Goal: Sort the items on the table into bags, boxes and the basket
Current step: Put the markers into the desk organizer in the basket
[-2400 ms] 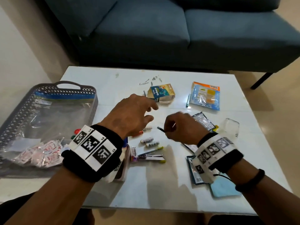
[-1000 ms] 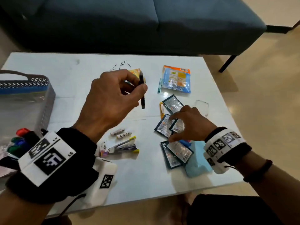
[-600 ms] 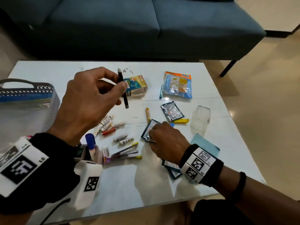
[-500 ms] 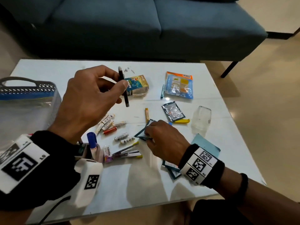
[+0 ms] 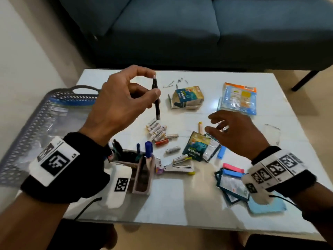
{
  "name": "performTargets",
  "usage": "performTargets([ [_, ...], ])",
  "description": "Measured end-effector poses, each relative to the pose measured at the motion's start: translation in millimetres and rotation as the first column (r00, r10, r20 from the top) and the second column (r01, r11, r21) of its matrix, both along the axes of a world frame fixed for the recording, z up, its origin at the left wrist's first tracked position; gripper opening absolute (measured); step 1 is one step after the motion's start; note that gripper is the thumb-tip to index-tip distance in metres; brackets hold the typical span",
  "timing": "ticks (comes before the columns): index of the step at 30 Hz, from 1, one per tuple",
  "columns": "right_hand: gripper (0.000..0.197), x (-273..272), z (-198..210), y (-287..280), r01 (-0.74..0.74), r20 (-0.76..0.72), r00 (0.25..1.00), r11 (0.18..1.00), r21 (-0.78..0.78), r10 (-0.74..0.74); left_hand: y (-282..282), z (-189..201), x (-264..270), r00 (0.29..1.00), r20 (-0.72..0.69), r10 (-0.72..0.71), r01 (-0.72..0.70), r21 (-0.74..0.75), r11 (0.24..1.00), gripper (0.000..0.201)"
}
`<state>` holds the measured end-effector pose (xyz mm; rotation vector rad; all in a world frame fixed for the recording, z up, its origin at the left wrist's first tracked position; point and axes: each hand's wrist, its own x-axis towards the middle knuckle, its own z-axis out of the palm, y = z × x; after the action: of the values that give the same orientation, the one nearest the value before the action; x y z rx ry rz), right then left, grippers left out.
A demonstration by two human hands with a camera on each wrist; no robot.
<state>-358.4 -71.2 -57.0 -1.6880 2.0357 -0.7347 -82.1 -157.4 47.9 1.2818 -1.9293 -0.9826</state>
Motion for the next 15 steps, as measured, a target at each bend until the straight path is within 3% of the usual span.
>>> performTargets([
  [5,0.029,15,9,-12,-0.015,0.010,1.000,0.993,-0.118,0.016,7,0,37,0.978,0.172,-0.119,0.117,0.023,0.993,0.034],
  [9,0.028,35,9,-18,-0.082,-0.023,0.996,0.994,-0.074,0.081,17,-14,59,0.935,0.264,-0.235,0.218,0.096,0.971,0.027],
  [15,0.024,74,14,-25,-0.177,0.008,0.984,0.979,-0.101,0.178,20,-35,89,0.912,0.335,-0.237,0.250,0.006,0.968,0.020],
])
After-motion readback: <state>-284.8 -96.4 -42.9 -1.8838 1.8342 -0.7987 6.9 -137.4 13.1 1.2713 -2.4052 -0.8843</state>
